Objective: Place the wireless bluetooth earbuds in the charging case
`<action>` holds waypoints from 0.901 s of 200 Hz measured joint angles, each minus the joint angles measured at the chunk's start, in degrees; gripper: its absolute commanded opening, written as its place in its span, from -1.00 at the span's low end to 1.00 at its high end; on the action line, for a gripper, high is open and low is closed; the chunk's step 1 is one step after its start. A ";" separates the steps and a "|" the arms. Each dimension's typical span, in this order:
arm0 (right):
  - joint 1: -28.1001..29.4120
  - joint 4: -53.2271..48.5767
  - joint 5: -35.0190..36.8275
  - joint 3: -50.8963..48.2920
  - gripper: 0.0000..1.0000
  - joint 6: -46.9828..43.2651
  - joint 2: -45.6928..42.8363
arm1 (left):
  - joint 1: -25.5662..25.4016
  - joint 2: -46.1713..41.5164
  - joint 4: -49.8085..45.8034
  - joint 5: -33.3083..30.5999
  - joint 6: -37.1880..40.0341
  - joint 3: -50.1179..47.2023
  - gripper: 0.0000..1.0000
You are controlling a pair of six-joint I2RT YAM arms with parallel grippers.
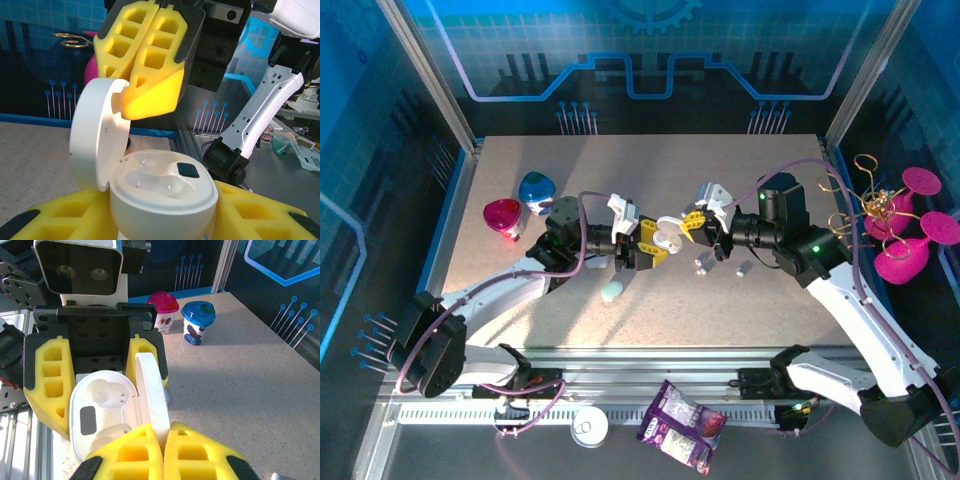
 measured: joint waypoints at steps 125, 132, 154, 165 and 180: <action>-0.11 1.68 -0.70 -0.13 0.15 2.14 -0.68 | 0.02 0.02 2.38 -0.09 -1.46 -1.33 -0.30; -0.13 2.27 -1.14 -0.20 0.20 2.69 -1.03 | 0.02 0.07 2.99 -0.09 -1.51 -1.75 -0.31; -0.42 6.01 -3.19 -1.27 0.31 5.03 -2.86 | 0.31 1.09 6.67 -0.09 -2.69 -3.04 -0.31; -0.98 8.83 -4.33 -2.36 0.34 7.30 -3.91 | 0.87 2.43 9.77 -0.07 -4.13 -3.63 -0.31; -2.45 13.70 -5.25 -4.07 0.38 11.04 -4.83 | 2.03 4.83 14.45 -0.02 -6.19 -4.11 -0.33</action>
